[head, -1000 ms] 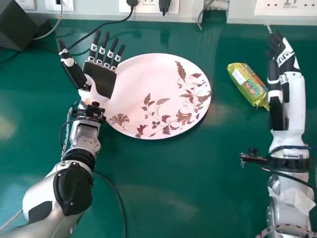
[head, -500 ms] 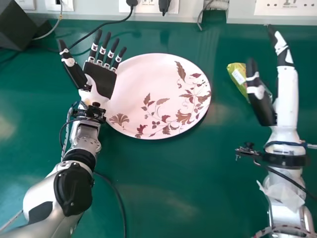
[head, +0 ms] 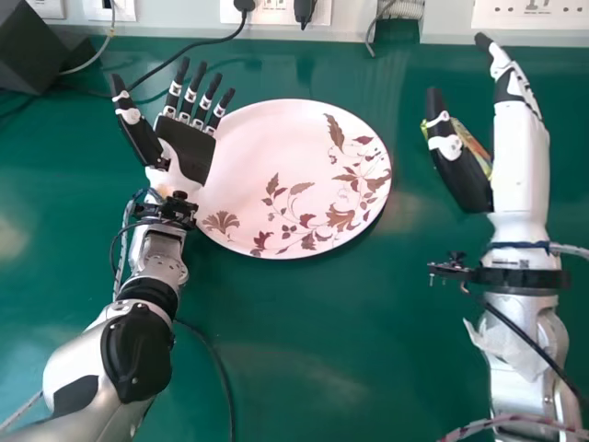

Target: Pick up biscuit and place it in the plate

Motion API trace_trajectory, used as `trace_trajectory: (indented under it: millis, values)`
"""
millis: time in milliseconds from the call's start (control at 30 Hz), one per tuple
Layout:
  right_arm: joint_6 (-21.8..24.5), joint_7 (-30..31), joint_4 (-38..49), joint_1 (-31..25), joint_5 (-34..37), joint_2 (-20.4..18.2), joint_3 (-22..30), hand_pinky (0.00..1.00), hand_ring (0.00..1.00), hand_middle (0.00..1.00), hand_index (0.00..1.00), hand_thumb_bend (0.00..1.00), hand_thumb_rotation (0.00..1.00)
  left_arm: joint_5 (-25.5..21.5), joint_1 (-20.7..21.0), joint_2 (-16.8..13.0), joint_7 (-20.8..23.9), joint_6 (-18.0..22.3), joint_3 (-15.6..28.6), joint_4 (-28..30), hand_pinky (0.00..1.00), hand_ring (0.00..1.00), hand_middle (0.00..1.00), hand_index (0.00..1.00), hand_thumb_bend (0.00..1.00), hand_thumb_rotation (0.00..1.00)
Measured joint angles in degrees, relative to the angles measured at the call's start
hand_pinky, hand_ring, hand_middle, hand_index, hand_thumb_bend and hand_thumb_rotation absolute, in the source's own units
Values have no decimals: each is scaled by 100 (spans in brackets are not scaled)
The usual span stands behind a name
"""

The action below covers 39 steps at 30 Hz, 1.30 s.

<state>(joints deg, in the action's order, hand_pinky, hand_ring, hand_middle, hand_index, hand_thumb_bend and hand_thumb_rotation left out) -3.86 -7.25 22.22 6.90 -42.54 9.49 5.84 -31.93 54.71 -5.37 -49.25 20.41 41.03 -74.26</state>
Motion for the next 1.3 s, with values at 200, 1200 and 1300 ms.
trace_trajectory:
  millis: [200, 1200, 1300]
  values:
    - [883, 576, 480, 76, -772, 191, -215, 100, 100, 100, 100, 73, 86, 89, -13, -7, 0, 22, -76, -1, 85, 88, 93, 97, 100, 53]
    - [1907, 3116, 970, 842, -2539, 1575, -382, 100, 100, 100, 100, 73, 82, 17, -16, -59, -151, -51, -70, 1, 89, 86, 92, 98, 100, 58]
    - [1959, 3394, 930, 919, -2579, 1678, -383, 100, 100, 100, 100, 76, 85, 14, -16, -60, -166, -55, -70, 3, 91, 87, 93, 99, 100, 59]
